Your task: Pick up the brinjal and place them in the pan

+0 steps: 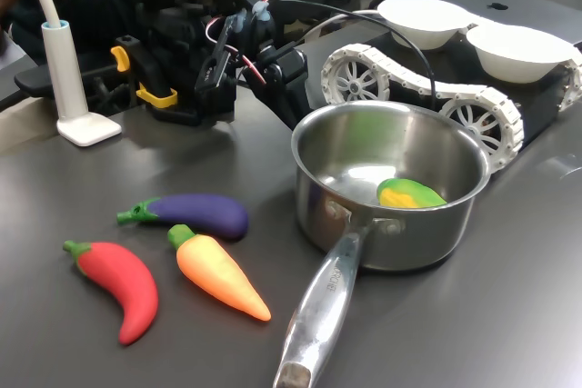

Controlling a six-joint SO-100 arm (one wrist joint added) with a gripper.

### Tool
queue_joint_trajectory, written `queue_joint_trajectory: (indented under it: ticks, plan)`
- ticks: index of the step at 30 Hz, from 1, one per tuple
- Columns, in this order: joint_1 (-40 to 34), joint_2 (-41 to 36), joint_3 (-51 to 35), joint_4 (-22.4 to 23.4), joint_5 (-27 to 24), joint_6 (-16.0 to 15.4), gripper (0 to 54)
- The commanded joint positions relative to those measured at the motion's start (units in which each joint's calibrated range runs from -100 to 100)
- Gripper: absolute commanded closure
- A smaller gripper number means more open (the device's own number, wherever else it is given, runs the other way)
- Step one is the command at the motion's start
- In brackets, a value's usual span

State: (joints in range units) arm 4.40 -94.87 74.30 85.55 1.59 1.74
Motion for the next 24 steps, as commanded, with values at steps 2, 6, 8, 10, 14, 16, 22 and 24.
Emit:
queue_joint_trajectory:
  ticks: [2,6,8,10,14,16,22,24]
  plan:
    - [-10.02,-0.58,-1.29,-0.9,4.35,1.2,53.4]
    - [-9.68,-0.58,-1.29,-0.9,4.3,1.2,53.4]
    - [-9.68,-0.58,-1.29,-0.9,4.4,1.2,53.4]
    - [-9.68,-0.58,-1.29,-0.9,4.44,1.2,53.4]
    - [-9.68,-0.58,-1.29,-0.9,4.35,1.2,53.4]
    - [-9.68,-0.58,-1.29,-0.9,4.35,1.2,53.4]
    - [-9.68,-0.58,-1.29,-0.9,4.05,1.2,53.4]
    - [-9.68,-0.58,-1.29,-0.9,3.91,1.2,53.4]
